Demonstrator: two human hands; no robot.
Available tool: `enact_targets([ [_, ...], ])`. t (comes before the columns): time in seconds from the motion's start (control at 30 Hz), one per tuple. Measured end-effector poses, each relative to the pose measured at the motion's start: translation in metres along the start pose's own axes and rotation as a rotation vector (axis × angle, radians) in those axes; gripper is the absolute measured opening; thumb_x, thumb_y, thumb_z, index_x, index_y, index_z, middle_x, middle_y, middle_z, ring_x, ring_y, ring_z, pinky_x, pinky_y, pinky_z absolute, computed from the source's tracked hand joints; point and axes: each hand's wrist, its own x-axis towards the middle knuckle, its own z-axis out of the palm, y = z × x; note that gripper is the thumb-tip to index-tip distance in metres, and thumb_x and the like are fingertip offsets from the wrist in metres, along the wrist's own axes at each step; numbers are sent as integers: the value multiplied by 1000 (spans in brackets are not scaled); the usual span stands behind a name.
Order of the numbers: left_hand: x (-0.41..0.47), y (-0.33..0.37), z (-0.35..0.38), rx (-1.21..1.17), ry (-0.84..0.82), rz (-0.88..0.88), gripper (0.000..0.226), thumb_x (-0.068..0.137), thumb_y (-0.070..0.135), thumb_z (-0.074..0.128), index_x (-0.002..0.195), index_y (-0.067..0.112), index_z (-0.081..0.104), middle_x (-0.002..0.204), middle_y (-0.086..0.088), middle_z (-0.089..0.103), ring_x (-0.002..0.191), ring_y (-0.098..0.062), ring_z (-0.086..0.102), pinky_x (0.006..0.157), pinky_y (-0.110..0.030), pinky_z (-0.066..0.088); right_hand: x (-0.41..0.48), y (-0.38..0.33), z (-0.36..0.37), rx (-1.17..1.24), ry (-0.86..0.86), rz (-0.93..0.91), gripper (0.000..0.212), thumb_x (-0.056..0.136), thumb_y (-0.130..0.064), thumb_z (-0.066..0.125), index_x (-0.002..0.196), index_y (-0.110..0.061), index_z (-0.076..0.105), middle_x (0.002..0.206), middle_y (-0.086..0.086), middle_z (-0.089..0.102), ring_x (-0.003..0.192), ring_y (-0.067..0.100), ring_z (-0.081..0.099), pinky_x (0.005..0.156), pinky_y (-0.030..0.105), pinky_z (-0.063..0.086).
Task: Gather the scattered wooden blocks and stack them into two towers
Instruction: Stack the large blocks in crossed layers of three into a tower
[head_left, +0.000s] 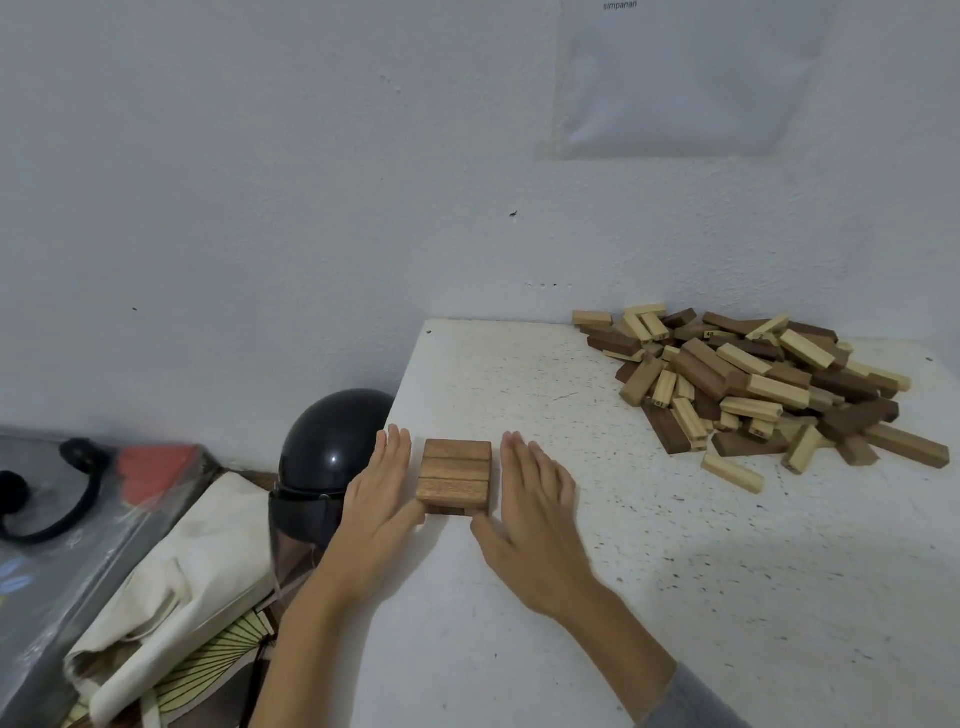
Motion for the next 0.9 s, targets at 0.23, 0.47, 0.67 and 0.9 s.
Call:
enact_targets([
  [0.23, 2, -6, 5, 189, 4, 52, 82, 71, 57, -2, 148, 30, -11, 156, 17, -17, 137, 10, -27, 116, -21, -3, 0, -1, 3, -139, -53, -24, 90, 73, -53, -9, 152, -10, -15, 161, 5, -16, 146, 17, -22, 116, 39, -18],
  [0.47, -1, -1, 6, 197, -12, 72, 83, 71, 59, -2, 147, 27, -10, 156, 18, -13, 139, 9, -24, 115, -13, -7, -1, -1, 6, -170, -69, -59, 76, 79, -51, -11, 140, -9, -25, 160, 8, -18, 145, 19, -24, 116, 46, -17],
  [0.67, -3, -1, 5, 182, -10, 82, 106, 60, 92, -18, 144, 28, -11, 153, 21, -14, 137, 13, -25, 116, -15, -8, -2, -1, 6, -197, -71, -66, 76, 78, -50, -14, 140, -8, -26, 159, 10, -18, 146, 22, -23, 114, 47, -19],
  [0.9, -2, -5, 7, 218, -22, 92, 98, 65, 87, -20, 144, 29, -14, 153, 20, -17, 134, 16, -27, 116, -15, -9, -2, 0, 9, -181, -34, -81, 74, 82, -49, -10, 142, -7, -21, 160, 12, -12, 147, 25, -18, 116, 48, -18],
])
